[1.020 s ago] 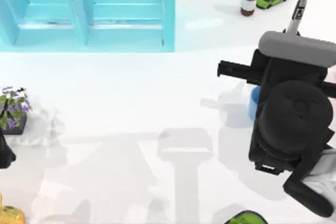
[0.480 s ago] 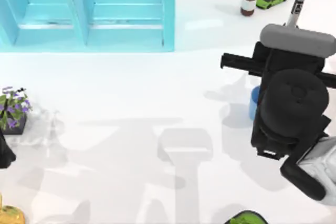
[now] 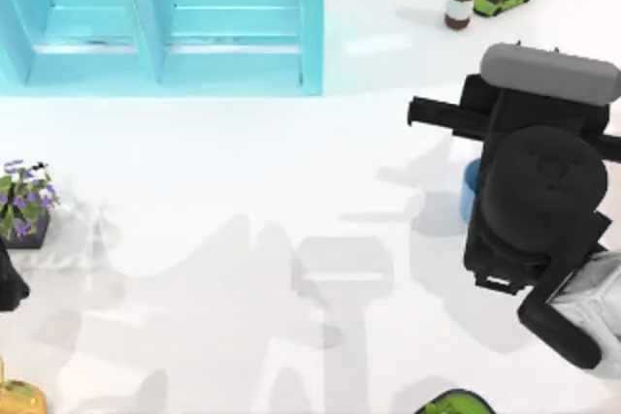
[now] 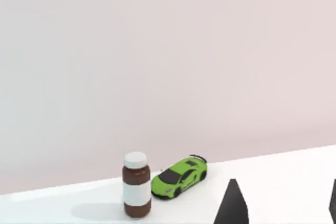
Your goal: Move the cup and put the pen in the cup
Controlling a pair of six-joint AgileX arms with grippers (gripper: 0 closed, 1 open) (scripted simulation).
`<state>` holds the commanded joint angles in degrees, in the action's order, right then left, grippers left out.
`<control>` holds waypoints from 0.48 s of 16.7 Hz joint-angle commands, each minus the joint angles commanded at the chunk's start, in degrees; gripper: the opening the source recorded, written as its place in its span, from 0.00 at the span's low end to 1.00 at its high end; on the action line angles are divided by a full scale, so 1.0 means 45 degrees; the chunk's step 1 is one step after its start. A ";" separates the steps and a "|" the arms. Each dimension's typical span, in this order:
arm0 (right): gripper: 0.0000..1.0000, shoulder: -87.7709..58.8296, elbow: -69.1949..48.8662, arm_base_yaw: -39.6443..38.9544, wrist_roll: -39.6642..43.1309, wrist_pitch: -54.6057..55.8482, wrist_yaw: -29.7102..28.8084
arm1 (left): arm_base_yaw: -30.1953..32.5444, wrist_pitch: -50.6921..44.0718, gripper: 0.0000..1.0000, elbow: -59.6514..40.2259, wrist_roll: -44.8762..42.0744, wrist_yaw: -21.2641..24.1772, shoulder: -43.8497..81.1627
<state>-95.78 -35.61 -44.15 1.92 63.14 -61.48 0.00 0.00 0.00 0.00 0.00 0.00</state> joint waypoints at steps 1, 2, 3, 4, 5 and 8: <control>0.68 0.0000 0.0000 0.0000 0.0000 0.0000 0.0000 | 0.0000 0.0000 1.00 0.0000 0.0000 0.0000 0.0000; 0.75 0.0000 0.0000 0.0000 0.0000 0.0000 0.0000 | 0.0000 0.0000 1.00 0.0000 0.0000 0.0000 0.0000; 0.83 0.0000 0.0000 0.0000 0.0000 0.0000 0.0000 | 0.0000 0.0000 1.00 0.0000 0.0000 0.0000 0.0000; 0.90 0.0000 0.0000 0.0000 0.0000 0.0000 0.0000 | 0.0000 0.0000 1.00 0.0000 0.0000 0.0000 0.0000; 0.98 0.0000 0.0000 0.0000 0.0000 0.0000 0.0000 | 0.0000 0.0000 1.00 0.0000 0.0000 0.0000 0.0000; 1.00 0.0000 0.0000 0.0000 0.0000 0.0000 0.0000 | 0.0000 0.0000 1.00 0.0000 0.0000 0.0000 0.0000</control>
<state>-95.78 -35.61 -44.15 1.92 63.14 -61.48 0.00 0.00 0.00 0.00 0.00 0.00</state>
